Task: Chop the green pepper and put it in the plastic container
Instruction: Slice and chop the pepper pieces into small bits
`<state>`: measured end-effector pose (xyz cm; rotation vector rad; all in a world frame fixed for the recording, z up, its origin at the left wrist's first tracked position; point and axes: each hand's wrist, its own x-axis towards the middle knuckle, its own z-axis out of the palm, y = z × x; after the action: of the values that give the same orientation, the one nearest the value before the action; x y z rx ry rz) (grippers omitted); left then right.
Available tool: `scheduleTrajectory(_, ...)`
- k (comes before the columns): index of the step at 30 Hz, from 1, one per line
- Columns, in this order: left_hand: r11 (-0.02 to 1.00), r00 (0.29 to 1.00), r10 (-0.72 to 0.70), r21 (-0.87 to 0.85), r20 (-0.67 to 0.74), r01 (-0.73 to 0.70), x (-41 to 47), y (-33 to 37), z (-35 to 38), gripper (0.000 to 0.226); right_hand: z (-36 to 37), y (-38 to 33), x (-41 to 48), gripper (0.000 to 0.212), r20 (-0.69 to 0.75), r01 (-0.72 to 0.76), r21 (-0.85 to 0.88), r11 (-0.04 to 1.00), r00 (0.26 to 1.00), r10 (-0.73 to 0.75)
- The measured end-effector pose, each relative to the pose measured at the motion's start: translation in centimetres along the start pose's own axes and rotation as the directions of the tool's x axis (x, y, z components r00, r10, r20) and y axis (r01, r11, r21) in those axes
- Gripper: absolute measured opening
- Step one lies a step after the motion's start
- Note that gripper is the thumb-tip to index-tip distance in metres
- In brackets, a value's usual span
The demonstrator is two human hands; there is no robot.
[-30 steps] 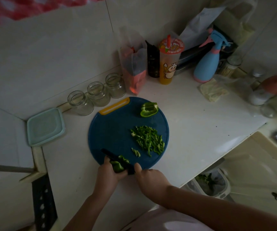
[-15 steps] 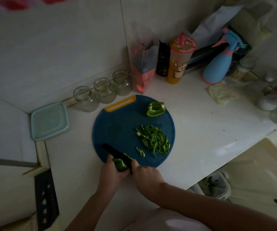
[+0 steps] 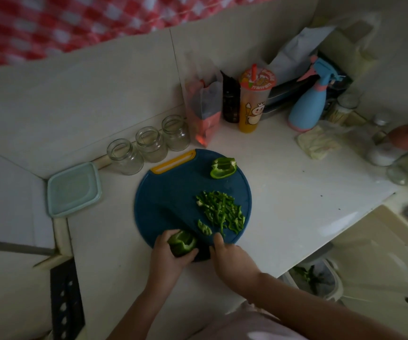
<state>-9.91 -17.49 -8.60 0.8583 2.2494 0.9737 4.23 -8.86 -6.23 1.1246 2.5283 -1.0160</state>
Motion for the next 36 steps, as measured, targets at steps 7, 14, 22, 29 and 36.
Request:
scheduleTrajectory(7, 0.998, 0.999, 0.039, 0.058, -0.011, -0.039, -0.2, 0.1, -0.2, 0.053, 0.5, 0.0, -1.0, 0.027, 0.004, 0.127, -0.108, 0.986, 0.992, -0.127)
scheduleTrajectory(14, 0.994, 0.999, 0.039, 0.104, 0.016, -0.040, -0.2, 0.6, -0.7, 0.047, 0.8, 0.2, -0.8, 0.015, -0.019, 0.187, -0.241, 0.952, 0.980, -0.197)
scheduleTrajectory(22, 0.972, 0.999, 0.015, 0.235, 0.029, -0.021, 0.1, 2.0, -0.8, 0.040, 0.5, 0.2, -1.0, 0.029, 0.038, 0.186, -0.252, 0.950, 0.983, -0.182)
scheduleTrajectory(29, 0.954, 0.998, -0.022, 0.301, 0.060, 0.003, 0.7, 2.4, -1.0, 0.037, 0.6, 0.2, -0.9, 0.037, 0.051, 0.164, -0.235, 0.958, 0.986, -0.156)
scheduleTrajectory(36, 0.960, 0.995, -0.058, 0.279, 0.083, 0.032, 0.9, 2.3, -1.1, 0.036, 0.4, 0.2, -0.8, 0.042, 0.053, 0.162, -0.263, 0.951, 0.987, -0.153)
